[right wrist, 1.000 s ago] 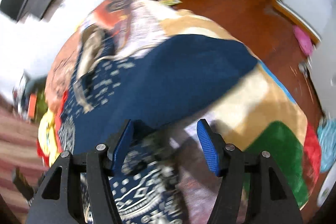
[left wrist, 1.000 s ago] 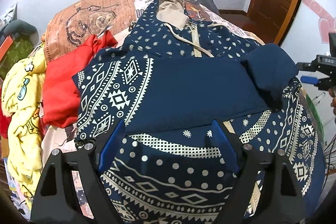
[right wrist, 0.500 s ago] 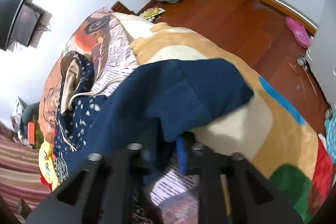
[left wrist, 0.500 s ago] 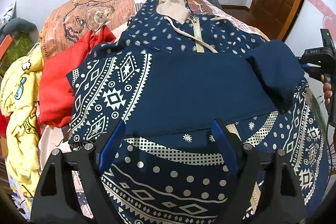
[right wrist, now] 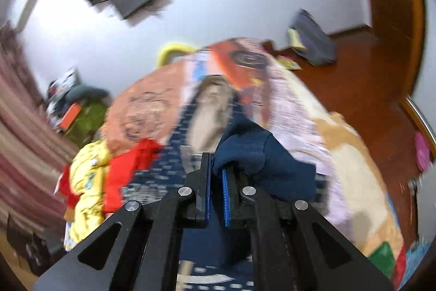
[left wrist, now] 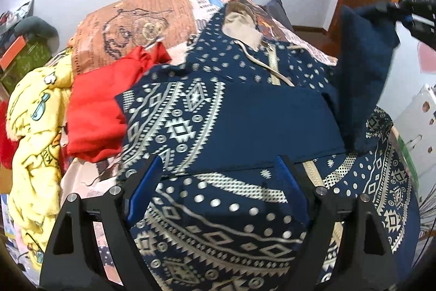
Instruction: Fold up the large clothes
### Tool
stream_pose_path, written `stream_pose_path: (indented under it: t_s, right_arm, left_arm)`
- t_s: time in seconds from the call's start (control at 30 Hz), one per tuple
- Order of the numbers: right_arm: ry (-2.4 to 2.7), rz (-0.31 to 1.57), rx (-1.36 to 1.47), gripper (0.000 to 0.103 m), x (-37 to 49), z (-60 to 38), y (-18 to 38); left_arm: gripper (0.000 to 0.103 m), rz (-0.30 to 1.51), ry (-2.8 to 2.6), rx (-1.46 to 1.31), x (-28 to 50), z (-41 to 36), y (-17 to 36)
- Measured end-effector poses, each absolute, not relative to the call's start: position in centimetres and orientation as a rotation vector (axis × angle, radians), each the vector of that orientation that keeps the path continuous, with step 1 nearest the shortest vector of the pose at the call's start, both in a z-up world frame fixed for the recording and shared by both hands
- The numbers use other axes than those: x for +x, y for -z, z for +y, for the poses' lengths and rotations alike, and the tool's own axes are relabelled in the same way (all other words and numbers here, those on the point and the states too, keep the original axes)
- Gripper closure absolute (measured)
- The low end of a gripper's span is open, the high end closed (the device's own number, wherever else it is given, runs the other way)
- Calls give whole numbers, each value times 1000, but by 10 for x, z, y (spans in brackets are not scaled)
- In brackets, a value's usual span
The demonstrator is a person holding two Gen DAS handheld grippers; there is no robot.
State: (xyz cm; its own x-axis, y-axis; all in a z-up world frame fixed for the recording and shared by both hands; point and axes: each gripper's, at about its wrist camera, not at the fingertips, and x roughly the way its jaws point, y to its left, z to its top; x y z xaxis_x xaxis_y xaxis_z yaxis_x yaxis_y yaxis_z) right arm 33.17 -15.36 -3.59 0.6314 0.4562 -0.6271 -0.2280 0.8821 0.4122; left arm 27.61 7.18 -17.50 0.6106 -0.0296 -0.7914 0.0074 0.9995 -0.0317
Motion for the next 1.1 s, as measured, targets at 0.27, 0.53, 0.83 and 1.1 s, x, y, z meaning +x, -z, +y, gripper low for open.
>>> stream_pose_path:
  t_s: [0.27,0.53,0.83,1.1]
  right_arm:
    - [-589,958,190,97,320,-16,87]
    - [-667,1203,16,97,301,65,176]
    - [-680,1161,-50,73,296,39,139]
    - [-482,949,-131,43,291,-62,94]
  left_arm:
    - [19,897,-36,-86,244,119,169]
    - [19,958,-96,-165,216,163,190]
    - [19,973,-78,-149,225,157,193]
    - [19,954,-20,15,274,106,187]
